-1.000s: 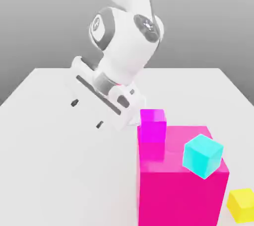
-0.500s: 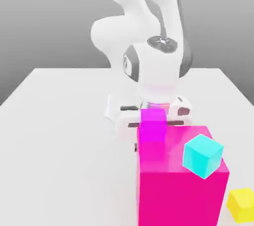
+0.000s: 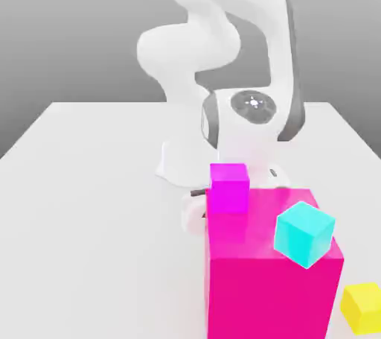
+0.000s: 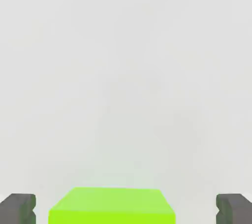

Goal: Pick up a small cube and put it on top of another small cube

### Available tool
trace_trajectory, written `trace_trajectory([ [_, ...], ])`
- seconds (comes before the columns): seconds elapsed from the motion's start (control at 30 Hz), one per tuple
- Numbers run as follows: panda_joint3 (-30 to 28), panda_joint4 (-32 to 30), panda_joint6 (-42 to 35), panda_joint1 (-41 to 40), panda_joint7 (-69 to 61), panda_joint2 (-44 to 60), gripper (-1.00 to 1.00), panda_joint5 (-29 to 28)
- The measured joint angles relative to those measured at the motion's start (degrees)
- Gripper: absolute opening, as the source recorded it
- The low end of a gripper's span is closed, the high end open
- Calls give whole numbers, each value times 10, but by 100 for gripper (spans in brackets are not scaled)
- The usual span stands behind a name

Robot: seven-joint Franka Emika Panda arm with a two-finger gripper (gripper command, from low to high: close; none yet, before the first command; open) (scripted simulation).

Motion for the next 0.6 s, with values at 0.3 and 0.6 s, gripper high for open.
trace_trajectory([
  [0.3, 31, 4, 36, -17, -31, 36, 100, 40],
  [0.6, 88, 2, 126, -73, -65, 56, 100, 89],
])
